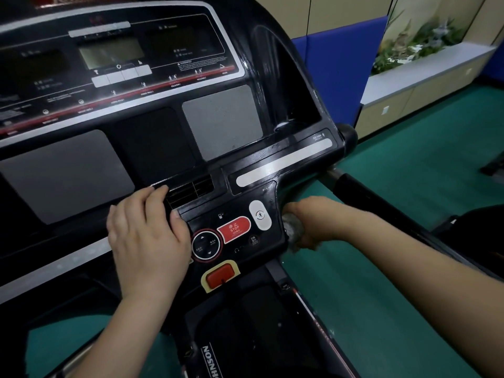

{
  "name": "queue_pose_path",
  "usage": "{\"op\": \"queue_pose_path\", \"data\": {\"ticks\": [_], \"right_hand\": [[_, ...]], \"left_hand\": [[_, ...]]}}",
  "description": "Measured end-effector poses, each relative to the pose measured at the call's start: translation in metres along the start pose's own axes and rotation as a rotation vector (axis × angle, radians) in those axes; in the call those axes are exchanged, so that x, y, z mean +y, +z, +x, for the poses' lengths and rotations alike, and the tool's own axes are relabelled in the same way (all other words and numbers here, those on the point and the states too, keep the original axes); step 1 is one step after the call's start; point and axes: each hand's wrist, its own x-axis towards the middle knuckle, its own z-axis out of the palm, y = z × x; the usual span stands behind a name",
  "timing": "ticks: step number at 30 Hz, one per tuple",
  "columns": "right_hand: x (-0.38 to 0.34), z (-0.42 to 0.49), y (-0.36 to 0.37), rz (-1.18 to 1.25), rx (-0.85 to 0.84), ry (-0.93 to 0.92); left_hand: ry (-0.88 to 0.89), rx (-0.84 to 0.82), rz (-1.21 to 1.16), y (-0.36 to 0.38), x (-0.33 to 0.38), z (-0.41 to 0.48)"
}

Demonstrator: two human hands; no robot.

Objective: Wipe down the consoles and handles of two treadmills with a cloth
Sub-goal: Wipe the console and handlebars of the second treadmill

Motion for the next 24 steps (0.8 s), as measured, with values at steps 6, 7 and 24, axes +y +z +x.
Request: {"op": "queue_pose_path", "data": {"ticks": [6, 7, 24], "right_hand": [[-0.005, 0.006, -0.019, 0.068, -0.163, -0.028], [-0.007, 0.002, -0.015, 0.037, -0.112, -0.017], [0.018, -0.016, 0.01, 0.313, 0.166, -0.026]], "left_hand": [[0.013, 0.008, 0.008, -0.001, -0.001, 0.0], [0.014, 0.008, 0.009, -0.001, -0.001, 0.0], [-0.01, -0.014, -0.017, -0.005, -0.002, 0.0]]}}
